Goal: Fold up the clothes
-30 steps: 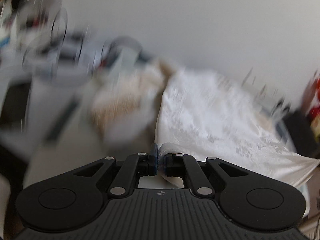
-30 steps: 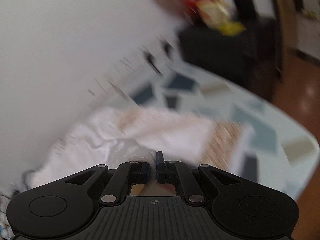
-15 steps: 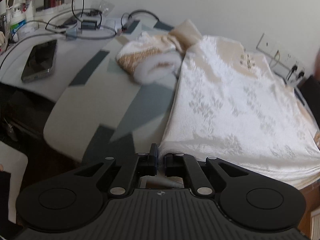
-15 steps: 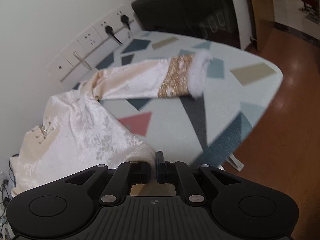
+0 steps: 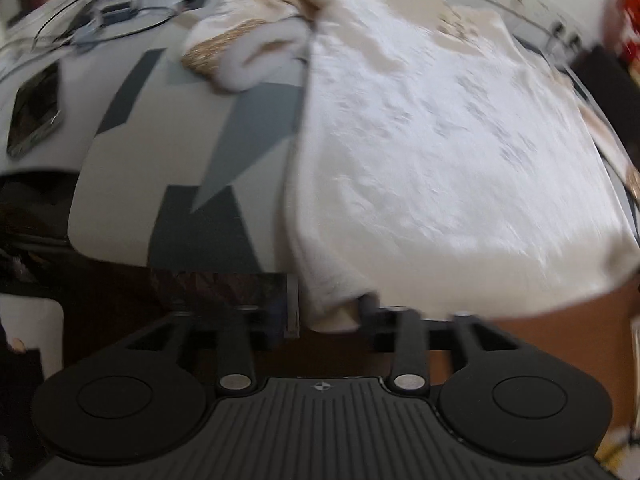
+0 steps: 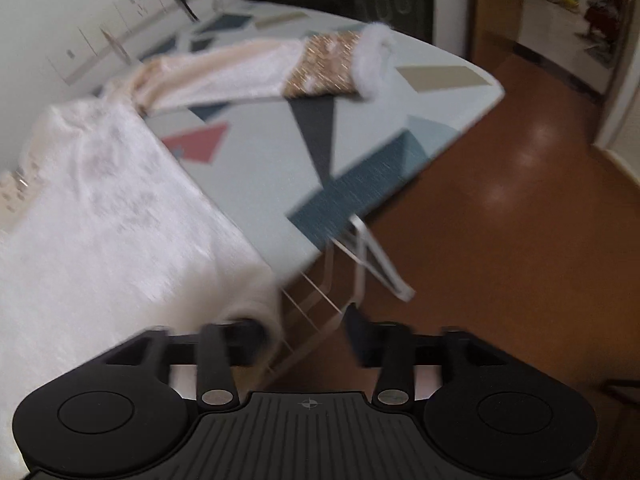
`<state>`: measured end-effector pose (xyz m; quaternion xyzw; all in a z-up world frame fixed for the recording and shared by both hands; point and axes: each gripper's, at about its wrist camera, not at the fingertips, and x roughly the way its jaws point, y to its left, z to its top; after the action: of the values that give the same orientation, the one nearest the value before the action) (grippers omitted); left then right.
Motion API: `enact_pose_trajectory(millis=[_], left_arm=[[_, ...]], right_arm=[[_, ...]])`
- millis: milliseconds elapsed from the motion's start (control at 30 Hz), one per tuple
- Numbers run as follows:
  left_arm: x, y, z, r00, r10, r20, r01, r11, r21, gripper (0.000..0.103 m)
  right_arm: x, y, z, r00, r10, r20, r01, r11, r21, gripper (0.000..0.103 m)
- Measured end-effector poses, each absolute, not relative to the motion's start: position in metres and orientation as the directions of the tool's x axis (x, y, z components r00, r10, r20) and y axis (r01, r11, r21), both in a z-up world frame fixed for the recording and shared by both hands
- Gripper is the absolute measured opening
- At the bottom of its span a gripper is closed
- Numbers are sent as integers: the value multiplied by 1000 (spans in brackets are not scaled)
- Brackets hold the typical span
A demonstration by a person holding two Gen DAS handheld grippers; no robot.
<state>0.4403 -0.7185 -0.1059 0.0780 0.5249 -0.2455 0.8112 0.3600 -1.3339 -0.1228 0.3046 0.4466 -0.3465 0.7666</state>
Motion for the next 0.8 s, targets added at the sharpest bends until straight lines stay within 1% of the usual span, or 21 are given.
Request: enact_pose_trajectory(millis=[33,67,100,133,167,267,400,567,667,733,800], left_arm=[[436,-722,-97,331,-339,-880,505,852,-138,63],[433,-725,-89,332,-362,-871,529,836,-146,68],[432,-727,-81,325,-386,-863,543,824,-164,69],[432,-729,-74,318,-409,-855,555,811,-182,71],[433,-731,-68,311,-431,-847,557,805,-204,72],[445,-731,-50,318,-489,-812,539,798,-270,72],[471,-728,-32,350,-502,-791,497,815,-297,72],[512,-737,-10,432,-513,-741,475,828,-297,72],[544,-755,4,462,-526,-714,466,829,-309,75],[571,-771,10,485,-512,-709,446,842,-303,76],[603,-790,12,499,-466,-731,406,870,-278,77]], right_arm=[[360,-1324,-119,351,-261,-899,796,589,140,62],[360,-1315,-115,340,-263,-903,789,602,122,71],[359,-1310,-108,339,-265,-903,793,597,123,81],[359,-1307,-100,346,-265,-900,802,582,137,86],[358,-1305,-92,353,-265,-897,810,567,151,88],[360,-1300,-65,390,-272,-880,829,520,206,88],[384,-1310,-13,515,-300,-803,805,490,334,88],[457,-1323,50,690,-257,-676,658,612,439,88],[517,-1331,74,748,-212,-629,568,693,443,88],[559,-1335,81,777,-174,-605,507,743,438,89],[601,-1339,81,797,-136,-588,449,785,427,92]])
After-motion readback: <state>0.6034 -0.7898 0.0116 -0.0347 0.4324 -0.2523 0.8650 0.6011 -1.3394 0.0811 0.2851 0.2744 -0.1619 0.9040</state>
